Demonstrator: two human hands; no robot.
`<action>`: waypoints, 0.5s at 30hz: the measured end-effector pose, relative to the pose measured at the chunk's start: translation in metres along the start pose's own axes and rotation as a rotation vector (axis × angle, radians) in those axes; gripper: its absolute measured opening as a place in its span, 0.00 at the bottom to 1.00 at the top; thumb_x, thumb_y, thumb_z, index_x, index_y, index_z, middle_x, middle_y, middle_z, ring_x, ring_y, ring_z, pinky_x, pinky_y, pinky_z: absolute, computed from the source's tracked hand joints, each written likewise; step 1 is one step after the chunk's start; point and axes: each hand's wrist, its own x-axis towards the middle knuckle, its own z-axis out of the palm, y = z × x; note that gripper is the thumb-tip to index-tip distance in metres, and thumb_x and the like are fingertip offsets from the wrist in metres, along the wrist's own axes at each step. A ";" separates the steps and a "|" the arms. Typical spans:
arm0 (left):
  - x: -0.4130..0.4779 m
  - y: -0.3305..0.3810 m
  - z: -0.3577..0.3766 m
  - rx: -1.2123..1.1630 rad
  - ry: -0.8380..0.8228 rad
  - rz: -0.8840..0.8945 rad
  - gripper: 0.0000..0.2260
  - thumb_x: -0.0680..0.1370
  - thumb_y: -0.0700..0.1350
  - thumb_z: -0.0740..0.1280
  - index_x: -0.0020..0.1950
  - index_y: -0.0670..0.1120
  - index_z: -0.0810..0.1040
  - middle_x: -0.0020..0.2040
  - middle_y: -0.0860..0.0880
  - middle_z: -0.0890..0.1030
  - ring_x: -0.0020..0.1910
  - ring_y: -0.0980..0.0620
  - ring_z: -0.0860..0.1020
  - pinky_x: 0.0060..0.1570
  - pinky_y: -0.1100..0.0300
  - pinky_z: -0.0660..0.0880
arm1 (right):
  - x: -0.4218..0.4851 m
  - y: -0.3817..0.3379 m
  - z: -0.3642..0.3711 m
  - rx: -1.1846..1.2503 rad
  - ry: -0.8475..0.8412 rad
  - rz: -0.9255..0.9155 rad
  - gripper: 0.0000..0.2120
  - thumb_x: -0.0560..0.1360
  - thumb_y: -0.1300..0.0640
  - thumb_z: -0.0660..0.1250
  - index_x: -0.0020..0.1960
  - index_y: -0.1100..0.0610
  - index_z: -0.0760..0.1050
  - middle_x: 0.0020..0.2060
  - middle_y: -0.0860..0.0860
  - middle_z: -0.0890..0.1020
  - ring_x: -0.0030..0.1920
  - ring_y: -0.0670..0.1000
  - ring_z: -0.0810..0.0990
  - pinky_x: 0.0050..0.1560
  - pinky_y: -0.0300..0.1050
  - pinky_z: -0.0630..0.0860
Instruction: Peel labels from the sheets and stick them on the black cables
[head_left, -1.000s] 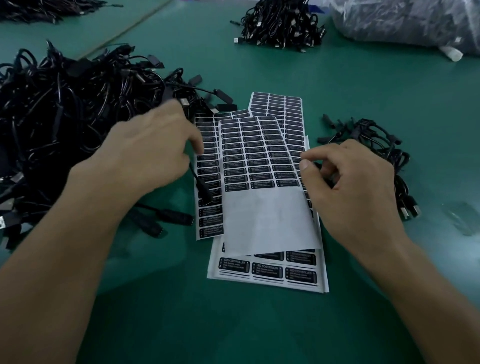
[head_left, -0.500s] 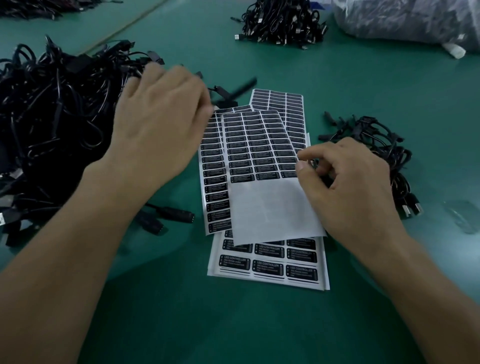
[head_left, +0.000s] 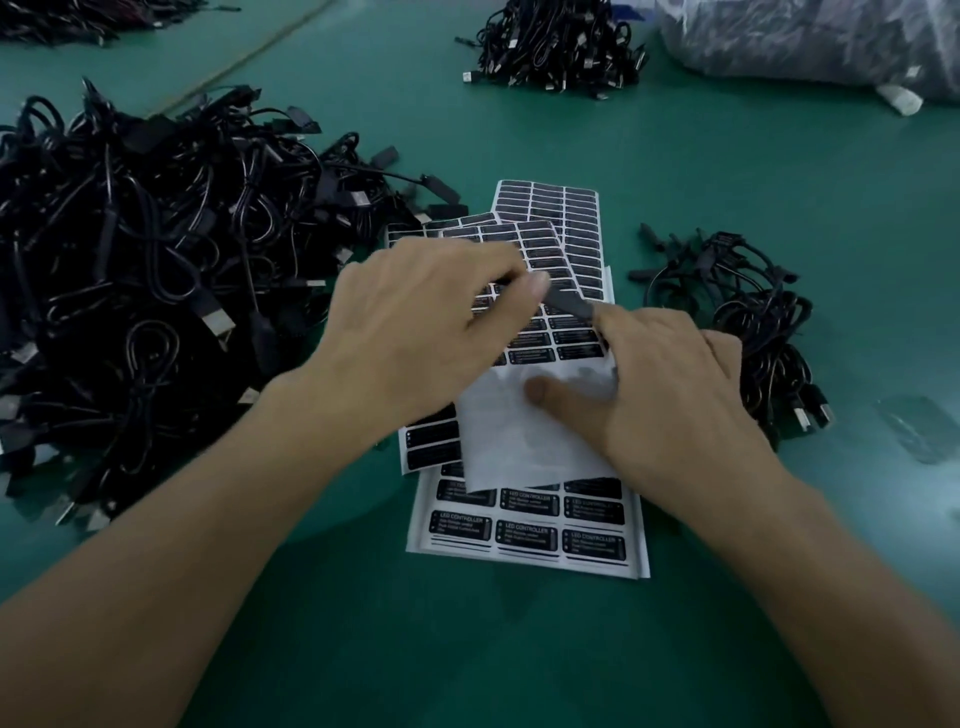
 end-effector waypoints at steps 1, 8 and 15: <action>0.001 -0.003 0.001 0.000 -0.030 -0.013 0.16 0.82 0.61 0.55 0.49 0.57 0.81 0.34 0.58 0.74 0.34 0.55 0.72 0.31 0.60 0.62 | 0.000 0.000 0.000 0.020 -0.003 0.011 0.36 0.72 0.28 0.57 0.73 0.47 0.67 0.49 0.38 0.74 0.64 0.49 0.67 0.64 0.52 0.61; 0.002 -0.007 0.013 -0.057 -0.298 -0.112 0.11 0.83 0.53 0.58 0.47 0.54 0.77 0.37 0.56 0.78 0.40 0.54 0.76 0.36 0.60 0.69 | -0.002 0.003 0.004 0.082 0.034 -0.037 0.34 0.74 0.35 0.65 0.76 0.46 0.63 0.68 0.46 0.74 0.70 0.45 0.61 0.58 0.37 0.49; 0.000 -0.005 0.014 -0.144 -0.304 -0.164 0.09 0.84 0.50 0.54 0.46 0.53 0.70 0.38 0.55 0.81 0.39 0.51 0.78 0.43 0.48 0.75 | -0.005 -0.001 0.006 0.098 0.055 -0.041 0.33 0.77 0.39 0.65 0.78 0.46 0.61 0.75 0.45 0.68 0.75 0.44 0.58 0.62 0.35 0.47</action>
